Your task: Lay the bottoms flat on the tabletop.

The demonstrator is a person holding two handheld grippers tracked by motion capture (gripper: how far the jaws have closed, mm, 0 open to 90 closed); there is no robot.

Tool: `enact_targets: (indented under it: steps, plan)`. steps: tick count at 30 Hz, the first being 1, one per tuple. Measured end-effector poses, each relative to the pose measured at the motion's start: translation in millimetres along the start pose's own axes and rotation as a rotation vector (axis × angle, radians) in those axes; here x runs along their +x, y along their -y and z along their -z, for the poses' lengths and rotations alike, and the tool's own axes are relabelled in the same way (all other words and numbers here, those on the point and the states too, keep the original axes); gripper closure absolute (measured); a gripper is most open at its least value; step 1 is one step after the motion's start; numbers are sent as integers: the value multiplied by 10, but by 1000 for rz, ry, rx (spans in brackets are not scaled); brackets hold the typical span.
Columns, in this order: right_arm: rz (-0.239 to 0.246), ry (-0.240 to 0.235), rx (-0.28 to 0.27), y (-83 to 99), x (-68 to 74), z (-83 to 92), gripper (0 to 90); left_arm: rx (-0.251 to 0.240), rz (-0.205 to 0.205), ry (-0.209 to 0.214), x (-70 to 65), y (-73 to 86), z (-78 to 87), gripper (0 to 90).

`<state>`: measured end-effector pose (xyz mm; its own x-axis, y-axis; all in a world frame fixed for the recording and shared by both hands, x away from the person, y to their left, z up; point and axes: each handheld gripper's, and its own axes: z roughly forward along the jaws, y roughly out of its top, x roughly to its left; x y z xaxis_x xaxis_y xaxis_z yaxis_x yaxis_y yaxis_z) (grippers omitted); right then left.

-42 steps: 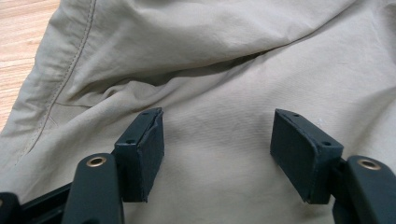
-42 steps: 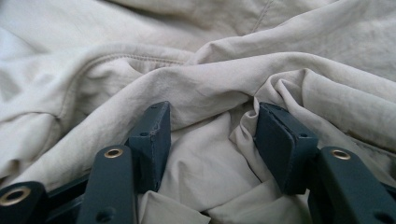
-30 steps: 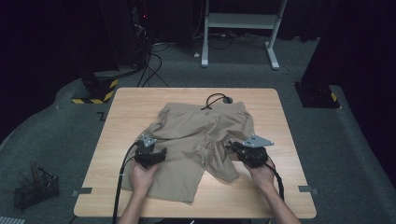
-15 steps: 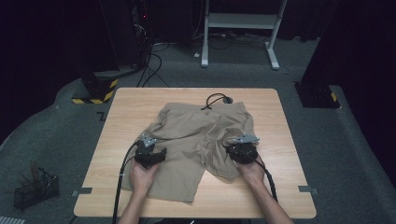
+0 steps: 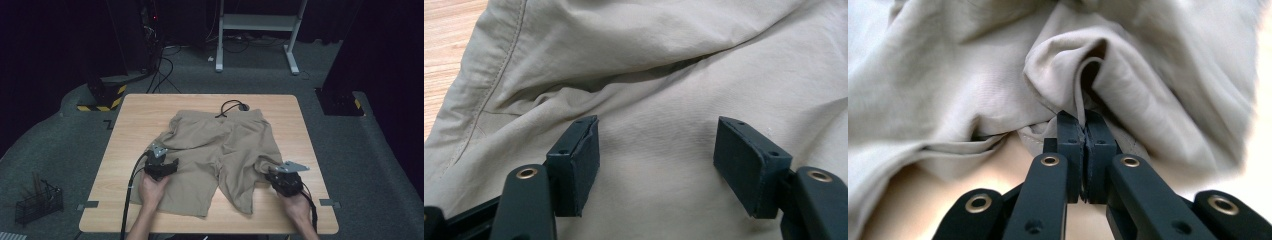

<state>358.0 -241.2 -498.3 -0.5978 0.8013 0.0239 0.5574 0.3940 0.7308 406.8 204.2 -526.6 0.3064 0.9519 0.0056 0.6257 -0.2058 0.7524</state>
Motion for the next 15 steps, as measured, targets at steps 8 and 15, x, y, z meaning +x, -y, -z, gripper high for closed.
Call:
enact_targets:
  steps: [8,15]
  plan:
    - [-91,68,-24,430,-175,473,848,0,0,-1,-1,0,0,348]
    - [-93,84,-139,398,-143,604,663,3,-4,-2,0,0,2,347]
